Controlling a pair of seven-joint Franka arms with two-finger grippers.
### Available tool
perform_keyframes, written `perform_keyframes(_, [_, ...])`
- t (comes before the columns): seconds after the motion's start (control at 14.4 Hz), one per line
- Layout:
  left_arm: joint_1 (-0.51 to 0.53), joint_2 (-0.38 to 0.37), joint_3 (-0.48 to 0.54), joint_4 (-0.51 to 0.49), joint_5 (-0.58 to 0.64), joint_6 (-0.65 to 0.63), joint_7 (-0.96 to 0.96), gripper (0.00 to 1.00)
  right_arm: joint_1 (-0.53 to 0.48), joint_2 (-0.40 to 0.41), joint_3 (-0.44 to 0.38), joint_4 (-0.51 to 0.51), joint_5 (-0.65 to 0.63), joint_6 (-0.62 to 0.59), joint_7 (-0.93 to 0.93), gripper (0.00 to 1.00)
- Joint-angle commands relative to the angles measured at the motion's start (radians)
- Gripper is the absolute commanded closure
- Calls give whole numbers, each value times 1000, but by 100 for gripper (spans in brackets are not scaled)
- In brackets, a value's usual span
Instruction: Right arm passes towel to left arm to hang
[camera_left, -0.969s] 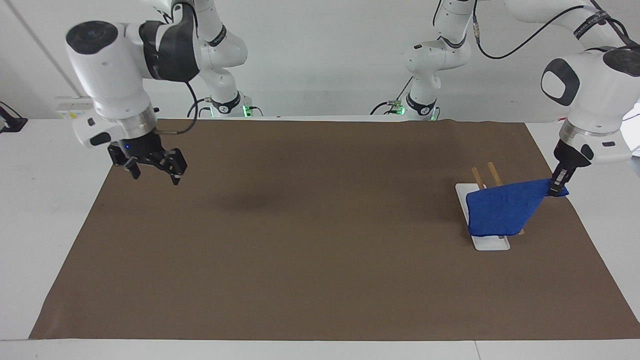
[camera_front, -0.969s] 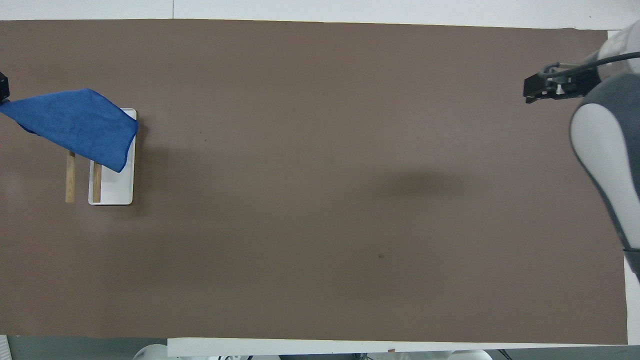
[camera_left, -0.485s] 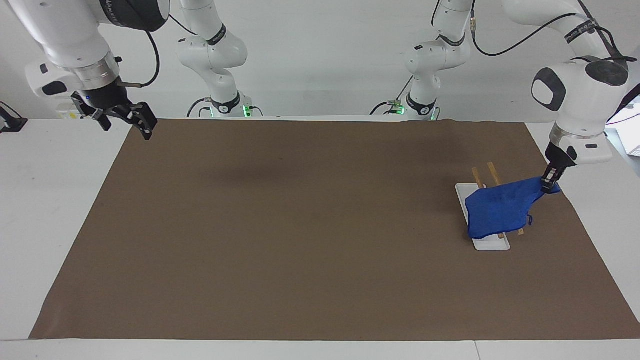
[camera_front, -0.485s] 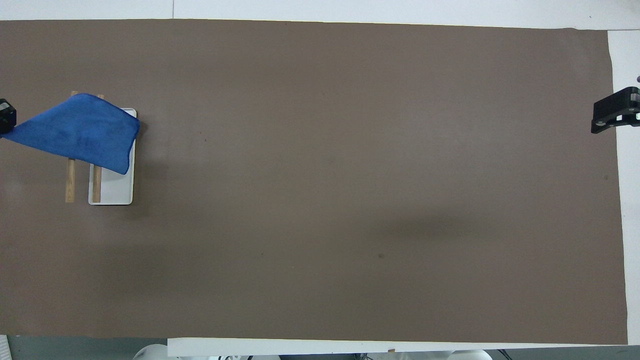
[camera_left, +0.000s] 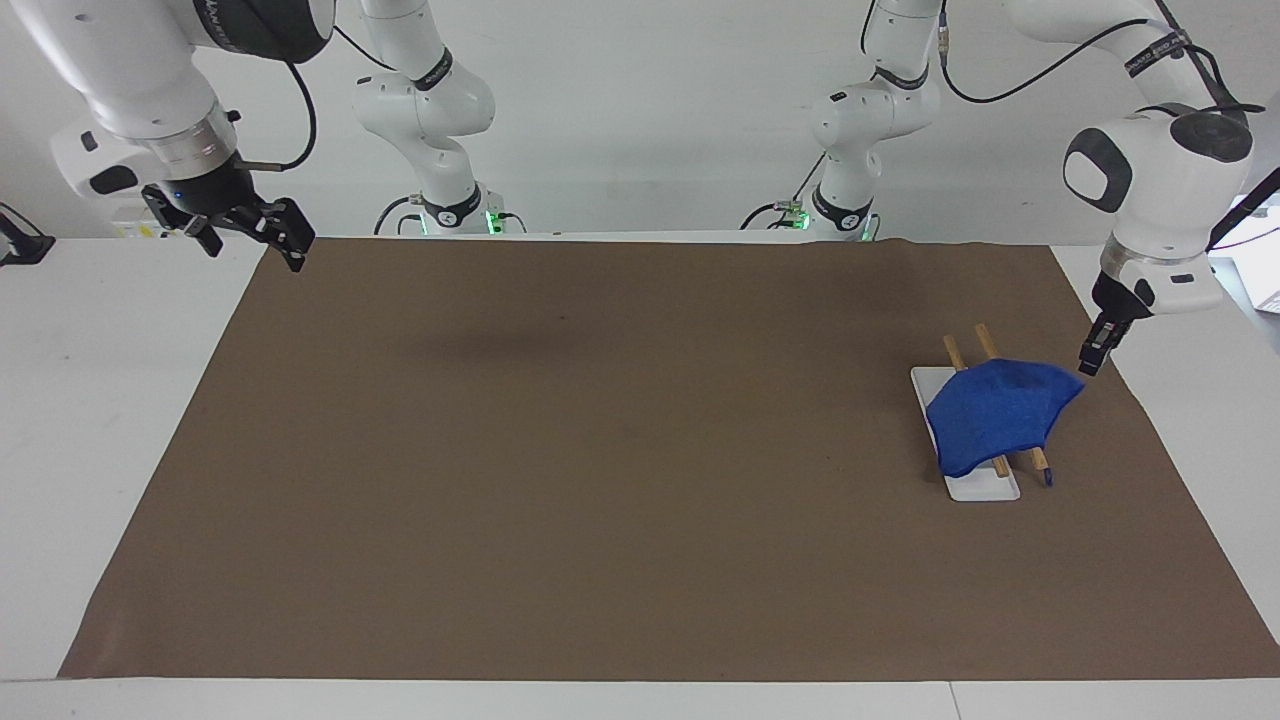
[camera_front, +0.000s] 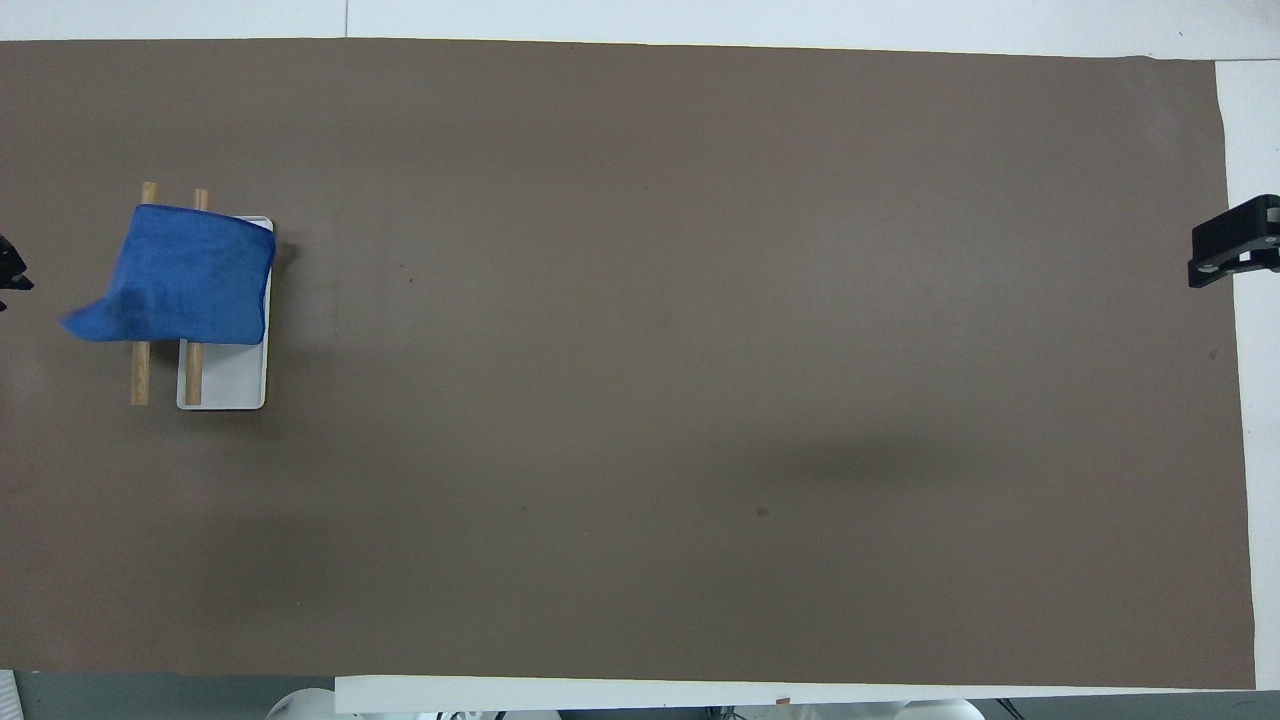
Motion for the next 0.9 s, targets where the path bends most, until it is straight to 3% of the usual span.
perform_keyframes(0.0, [-35, -27, -14, 75, 7, -179, 3, 0, -45, -18, 10, -21, 25, -2, -33, 0])
perform_keyframes(0.21, [-117, -16, -14, 228, -21, -445, 12, 0, -34, -19, 10, -21, 22, -5, -45, 0])
perform_keyframes(0.48, [-183, -13, -14, 343, -118, -639, 167, 0, -33, -42, 13, -53, 23, -26, -45, 0])
perform_keyframes(0.69, [-192, 19, -14, 426, -164, -740, 357, 0, -34, -44, 13, -64, 23, -19, -45, 0])
perform_keyframes(0.83, [-193, 22, -13, 428, -155, -738, 544, 0, -39, -44, 13, -67, 23, -23, -47, 0])
